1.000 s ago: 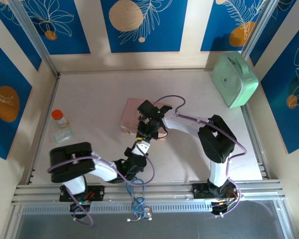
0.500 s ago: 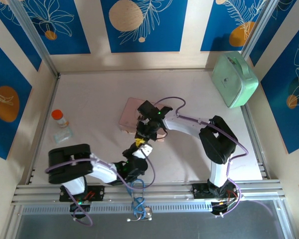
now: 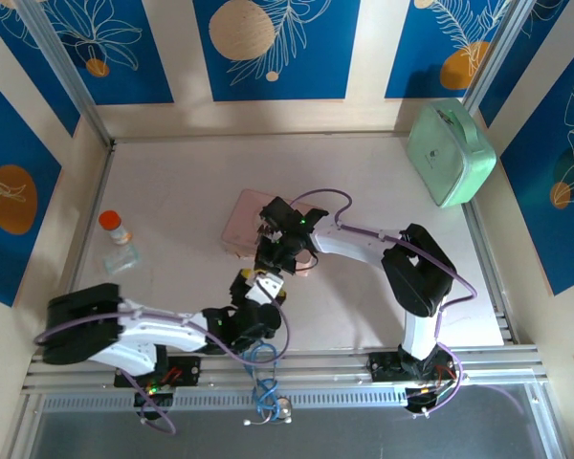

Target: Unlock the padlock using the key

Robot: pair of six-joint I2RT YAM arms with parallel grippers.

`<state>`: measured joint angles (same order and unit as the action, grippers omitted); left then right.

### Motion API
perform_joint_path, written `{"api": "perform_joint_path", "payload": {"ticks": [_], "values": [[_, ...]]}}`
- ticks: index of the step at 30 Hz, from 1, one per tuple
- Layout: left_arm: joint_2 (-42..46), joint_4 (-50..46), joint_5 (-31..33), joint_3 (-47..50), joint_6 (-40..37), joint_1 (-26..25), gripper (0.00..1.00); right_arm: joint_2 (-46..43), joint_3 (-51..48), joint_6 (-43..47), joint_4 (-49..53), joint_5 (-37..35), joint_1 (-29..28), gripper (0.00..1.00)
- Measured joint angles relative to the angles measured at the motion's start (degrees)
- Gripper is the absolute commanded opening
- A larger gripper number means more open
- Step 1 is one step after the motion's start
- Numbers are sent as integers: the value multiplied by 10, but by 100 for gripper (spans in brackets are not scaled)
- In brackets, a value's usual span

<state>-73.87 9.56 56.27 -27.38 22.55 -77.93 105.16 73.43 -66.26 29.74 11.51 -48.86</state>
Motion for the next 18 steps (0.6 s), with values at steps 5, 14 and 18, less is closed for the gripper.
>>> {"api": "perform_joint_path", "payload": {"ticks": [5, 14, 18], "values": [[187, -189, -11, -47, 126, 2, 100, -9, -21, 17, -21, -19, -6, 0], [282, -437, -115, -115, 259, 127, 94, -13, -40, 35, -42, -70, -24, 11], [260, -434, -200, -114, 258, 219, 92, -18, -56, 37, -63, -90, -30, 10]]}}
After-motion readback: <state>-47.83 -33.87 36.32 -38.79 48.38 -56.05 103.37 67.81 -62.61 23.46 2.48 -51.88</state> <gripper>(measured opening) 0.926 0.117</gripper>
